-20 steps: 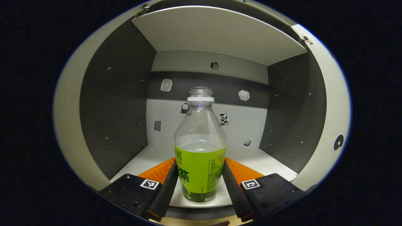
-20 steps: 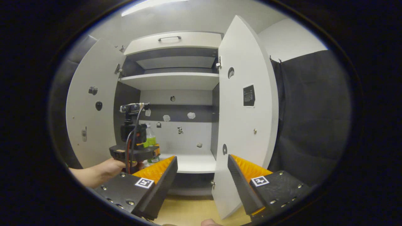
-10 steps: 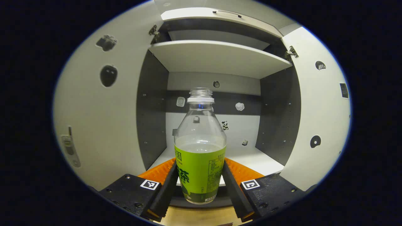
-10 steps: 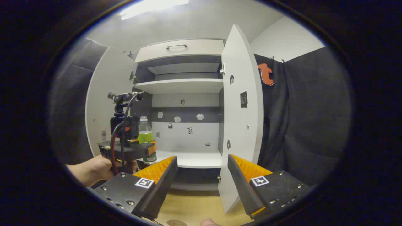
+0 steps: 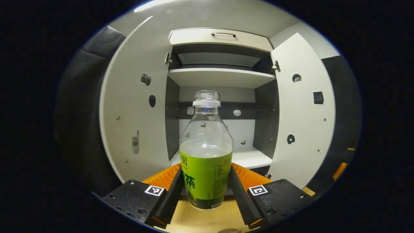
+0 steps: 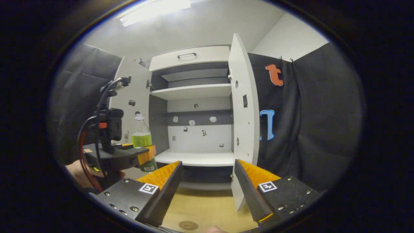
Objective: Grasp the bottle in the cabinet with the left hand and place it on the coaster, then close the right door with the right hand and the left door with the left hand.
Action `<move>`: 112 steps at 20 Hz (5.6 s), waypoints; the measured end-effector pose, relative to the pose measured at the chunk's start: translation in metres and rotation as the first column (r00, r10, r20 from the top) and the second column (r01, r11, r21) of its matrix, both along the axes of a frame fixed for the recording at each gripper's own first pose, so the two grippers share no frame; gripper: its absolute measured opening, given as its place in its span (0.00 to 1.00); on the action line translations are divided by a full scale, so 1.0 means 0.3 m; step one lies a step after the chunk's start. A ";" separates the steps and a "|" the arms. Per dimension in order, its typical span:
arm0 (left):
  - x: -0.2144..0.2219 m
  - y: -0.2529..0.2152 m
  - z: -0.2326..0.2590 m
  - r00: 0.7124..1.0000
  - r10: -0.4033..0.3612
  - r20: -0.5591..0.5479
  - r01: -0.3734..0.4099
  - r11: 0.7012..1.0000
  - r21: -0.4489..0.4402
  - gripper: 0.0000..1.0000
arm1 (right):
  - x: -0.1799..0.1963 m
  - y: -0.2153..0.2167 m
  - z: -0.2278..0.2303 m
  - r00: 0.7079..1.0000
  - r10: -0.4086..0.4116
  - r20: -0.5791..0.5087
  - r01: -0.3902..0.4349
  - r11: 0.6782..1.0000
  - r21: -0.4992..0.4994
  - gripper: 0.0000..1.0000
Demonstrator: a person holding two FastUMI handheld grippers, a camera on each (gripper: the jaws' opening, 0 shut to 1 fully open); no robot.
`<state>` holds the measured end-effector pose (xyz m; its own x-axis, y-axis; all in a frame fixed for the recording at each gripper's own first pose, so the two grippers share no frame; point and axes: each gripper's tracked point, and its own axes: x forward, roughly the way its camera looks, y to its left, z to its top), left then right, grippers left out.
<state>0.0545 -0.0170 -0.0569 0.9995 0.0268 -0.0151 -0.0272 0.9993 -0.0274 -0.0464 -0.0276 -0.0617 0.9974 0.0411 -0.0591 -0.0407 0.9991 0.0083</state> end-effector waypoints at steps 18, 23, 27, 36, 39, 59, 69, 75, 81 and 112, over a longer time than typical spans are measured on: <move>-0.255 -0.170 -0.464 0.986 -0.145 -0.082 0.140 0.987 -0.074 0.81 | -0.093 -0.050 -0.090 0.993 -0.117 -0.021 0.118 0.992 0.047 0.97; -0.242 -0.263 -0.713 0.955 -0.286 -0.073 0.290 0.955 0.057 0.80 | -0.095 -0.052 -0.110 0.977 -0.211 -0.021 0.212 0.976 0.049 0.97; -0.272 -0.340 -0.949 0.897 -0.394 -0.199 0.414 0.908 0.068 0.81 | -0.100 -0.062 -0.147 0.962 -0.268 -0.048 0.270 0.962 0.038 0.94; -0.224 -0.406 -1.176 0.855 -0.468 -0.224 0.497 0.863 0.091 0.81 | -0.197 -0.152 -0.230 0.920 -0.375 -0.110 0.370 0.927 -0.064 0.97; -0.214 -0.417 -1.207 0.844 -0.487 -0.222 0.516 0.851 0.095 0.81 | -0.200 -0.153 -0.260 0.912 -0.388 -0.135 0.382 0.921 -0.075 0.97; -0.270 -0.285 -0.941 0.812 -0.554 -0.184 0.570 0.821 0.042 0.89 | -0.184 -0.135 -0.367 0.912 -0.360 -0.198 0.359 0.932 -0.043 0.94; -0.307 -0.227 -0.420 0.879 -0.476 -0.036 0.477 0.879 0.015 0.87 | -0.129 -0.307 -0.174 0.950 -0.305 -0.063 0.304 0.952 -0.030 0.97; -0.317 -0.169 -0.171 0.923 -0.380 0.054 0.379 0.925 0.032 0.89 | -0.060 -0.533 -0.016 0.950 -0.310 0.021 0.311 0.950 -0.015 0.96; -0.330 -0.128 -0.136 0.960 -0.280 0.028 0.276 0.957 0.089 0.94 | 0.032 -0.770 0.087 0.956 -0.284 0.077 0.291 0.952 -0.098 0.94; -0.529 0.399 -0.081 0.999 0.031 0.037 -0.029 0.999 -0.033 0.96 | 0.525 -0.455 0.040 0.984 -0.174 0.030 0.175 0.982 -0.067 0.78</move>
